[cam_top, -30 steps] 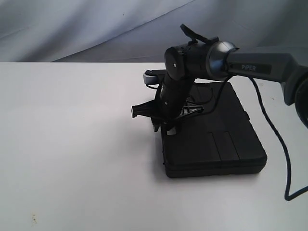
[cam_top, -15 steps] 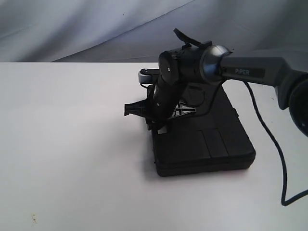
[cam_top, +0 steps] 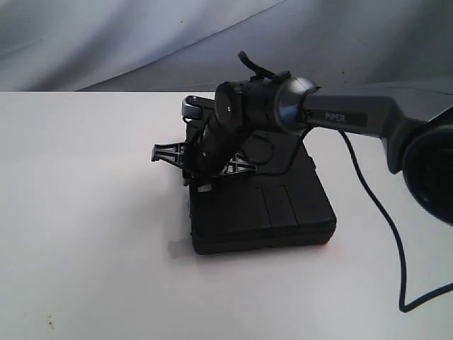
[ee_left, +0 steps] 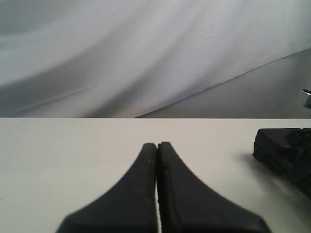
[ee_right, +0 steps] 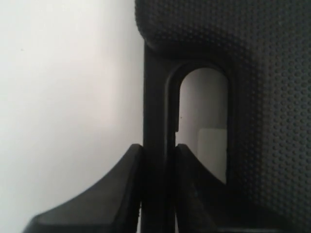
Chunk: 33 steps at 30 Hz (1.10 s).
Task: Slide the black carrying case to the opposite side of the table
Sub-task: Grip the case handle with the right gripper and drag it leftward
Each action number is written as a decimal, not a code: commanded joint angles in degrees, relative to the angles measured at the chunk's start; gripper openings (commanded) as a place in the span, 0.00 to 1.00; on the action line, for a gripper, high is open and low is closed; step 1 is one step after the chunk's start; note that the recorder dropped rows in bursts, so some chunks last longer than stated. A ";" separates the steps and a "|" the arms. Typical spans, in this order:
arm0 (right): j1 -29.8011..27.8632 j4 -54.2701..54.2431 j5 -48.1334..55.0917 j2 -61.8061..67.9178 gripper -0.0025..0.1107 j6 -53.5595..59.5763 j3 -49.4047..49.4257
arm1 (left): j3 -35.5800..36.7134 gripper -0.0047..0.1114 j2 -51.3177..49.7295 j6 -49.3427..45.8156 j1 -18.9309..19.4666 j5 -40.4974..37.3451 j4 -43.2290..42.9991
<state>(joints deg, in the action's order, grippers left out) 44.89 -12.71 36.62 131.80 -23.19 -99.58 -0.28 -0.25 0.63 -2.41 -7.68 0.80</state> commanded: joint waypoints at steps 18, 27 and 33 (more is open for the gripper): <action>3.09 2.57 1.22 6.27 0.02 -8.40 -12.53 | 0.28 0.04 0.25 0.55 0.11 0.10 -0.03; 3.09 9.40 -0.54 6.40 0.02 -16.47 -12.53 | 0.28 0.04 0.25 0.55 0.11 0.10 -0.03; 3.09 9.66 -3.48 6.40 0.02 -19.03 -12.53 | 0.28 0.04 0.25 0.55 0.11 0.10 -0.03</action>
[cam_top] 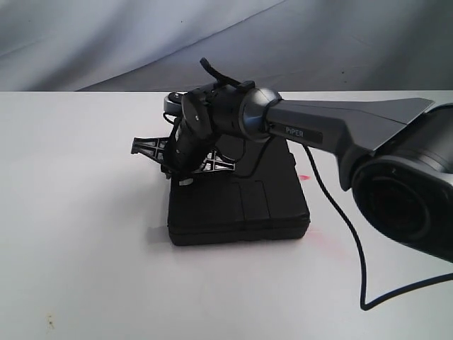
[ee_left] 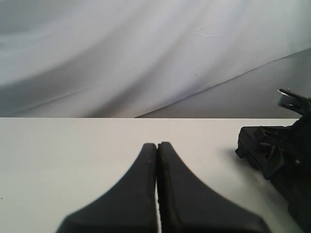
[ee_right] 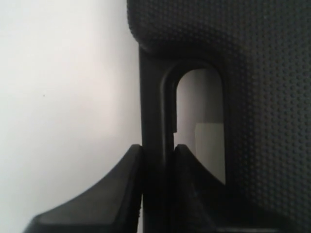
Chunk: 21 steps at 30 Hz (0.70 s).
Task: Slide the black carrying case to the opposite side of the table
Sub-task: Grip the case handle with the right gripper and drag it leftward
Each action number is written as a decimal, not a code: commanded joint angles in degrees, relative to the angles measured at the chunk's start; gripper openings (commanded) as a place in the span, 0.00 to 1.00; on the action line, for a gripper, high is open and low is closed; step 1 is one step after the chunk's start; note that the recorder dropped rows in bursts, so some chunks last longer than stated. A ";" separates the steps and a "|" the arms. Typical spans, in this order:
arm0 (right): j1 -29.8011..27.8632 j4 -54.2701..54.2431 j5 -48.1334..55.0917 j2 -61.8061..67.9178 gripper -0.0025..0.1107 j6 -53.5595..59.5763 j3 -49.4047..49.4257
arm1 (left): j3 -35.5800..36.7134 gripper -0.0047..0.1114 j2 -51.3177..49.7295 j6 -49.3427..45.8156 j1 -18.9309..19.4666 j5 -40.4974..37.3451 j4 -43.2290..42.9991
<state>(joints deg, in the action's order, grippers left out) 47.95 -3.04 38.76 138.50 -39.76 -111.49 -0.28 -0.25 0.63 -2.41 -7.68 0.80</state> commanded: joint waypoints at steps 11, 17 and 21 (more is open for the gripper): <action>1.15 0.02 -7.28 -0.17 0.02 -3.87 -0.61 | 0.28 0.04 0.25 0.55 0.11 0.10 -0.03; 1.49 0.02 -7.78 -0.17 0.02 -3.74 -0.61 | 0.28 0.04 0.25 0.55 0.11 0.10 -0.03; 1.58 0.02 -7.65 -0.17 0.02 -2.40 -0.61 | 0.28 0.04 0.25 0.55 0.11 0.10 -0.03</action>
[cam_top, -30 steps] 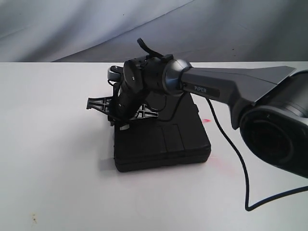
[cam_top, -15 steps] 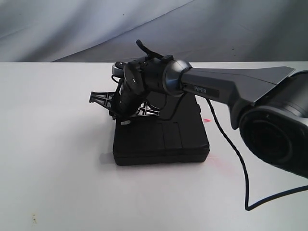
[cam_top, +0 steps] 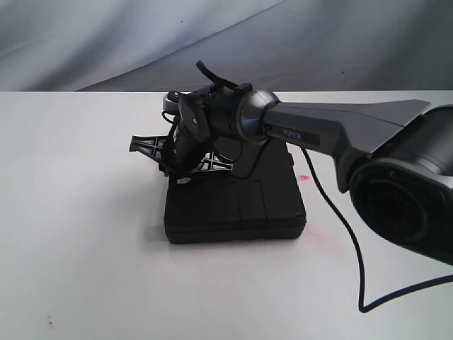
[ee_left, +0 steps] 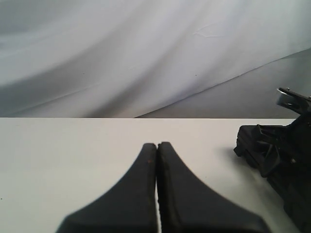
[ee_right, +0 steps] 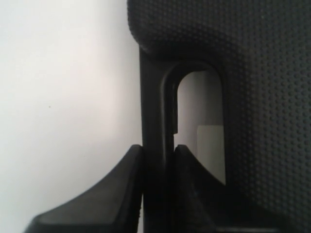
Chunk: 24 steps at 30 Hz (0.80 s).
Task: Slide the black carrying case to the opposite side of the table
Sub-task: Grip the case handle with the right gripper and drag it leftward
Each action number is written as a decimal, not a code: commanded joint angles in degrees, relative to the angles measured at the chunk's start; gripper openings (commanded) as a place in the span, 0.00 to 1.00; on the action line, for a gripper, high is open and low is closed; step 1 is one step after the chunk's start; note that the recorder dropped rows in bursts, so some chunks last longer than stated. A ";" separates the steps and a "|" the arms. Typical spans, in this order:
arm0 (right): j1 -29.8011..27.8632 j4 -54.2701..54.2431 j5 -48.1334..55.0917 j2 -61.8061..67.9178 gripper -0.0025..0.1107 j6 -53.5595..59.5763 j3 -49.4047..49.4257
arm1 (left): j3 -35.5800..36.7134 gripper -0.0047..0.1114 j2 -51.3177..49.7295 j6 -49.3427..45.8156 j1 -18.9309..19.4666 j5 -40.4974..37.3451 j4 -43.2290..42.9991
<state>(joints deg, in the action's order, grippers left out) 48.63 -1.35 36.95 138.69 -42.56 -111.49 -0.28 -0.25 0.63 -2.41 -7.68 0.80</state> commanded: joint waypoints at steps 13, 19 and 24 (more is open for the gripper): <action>0.90 1.35 -4.70 -0.36 0.02 0.50 -0.61 | 0.28 0.04 0.25 0.55 0.11 0.10 -0.03; 0.90 1.35 -5.15 -0.36 0.14 0.50 -0.61 | 0.28 0.04 0.25 0.55 0.11 0.10 -0.03; 0.71 1.35 -4.33 -0.36 0.31 0.50 -0.61 | 0.28 0.04 0.25 0.55 0.11 0.10 -0.03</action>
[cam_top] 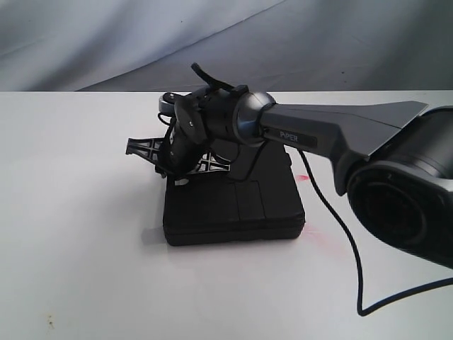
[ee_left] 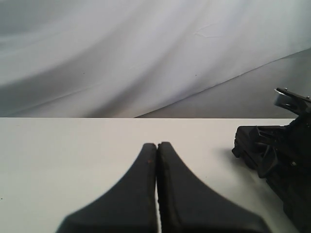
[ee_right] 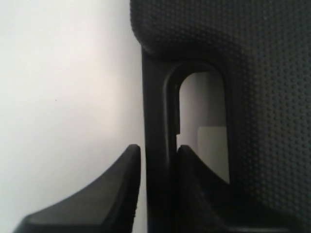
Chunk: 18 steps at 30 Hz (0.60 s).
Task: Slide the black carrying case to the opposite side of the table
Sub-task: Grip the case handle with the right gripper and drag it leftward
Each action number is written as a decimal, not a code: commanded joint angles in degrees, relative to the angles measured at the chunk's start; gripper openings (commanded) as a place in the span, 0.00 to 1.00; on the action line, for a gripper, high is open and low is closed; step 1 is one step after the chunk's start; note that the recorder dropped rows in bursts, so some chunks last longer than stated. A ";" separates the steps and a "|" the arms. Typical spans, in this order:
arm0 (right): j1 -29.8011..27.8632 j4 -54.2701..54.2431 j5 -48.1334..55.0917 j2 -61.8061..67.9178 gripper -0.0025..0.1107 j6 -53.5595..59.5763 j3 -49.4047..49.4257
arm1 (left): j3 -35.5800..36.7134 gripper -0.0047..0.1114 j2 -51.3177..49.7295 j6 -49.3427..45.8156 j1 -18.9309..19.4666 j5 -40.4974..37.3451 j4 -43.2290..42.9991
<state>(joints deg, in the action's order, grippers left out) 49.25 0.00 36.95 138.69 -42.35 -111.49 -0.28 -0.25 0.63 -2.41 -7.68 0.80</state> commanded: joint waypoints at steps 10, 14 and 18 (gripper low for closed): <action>0.03 5.03 -1.44 -0.46 0.32 0.29 -0.61 | 0.28 0.04 0.25 0.55 0.11 0.10 -0.03; 0.03 7.77 0.32 -0.58 0.32 0.29 -0.61 | 0.28 0.04 0.25 0.55 0.11 0.10 -0.03; 0.03 10.48 0.88 -0.58 0.31 0.72 -0.61 | 0.28 0.04 0.25 0.55 0.11 0.10 -0.03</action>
<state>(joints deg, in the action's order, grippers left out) 49.70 7.27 37.43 138.58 -42.67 -111.83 -0.28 -0.25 0.63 -2.41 -7.68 0.80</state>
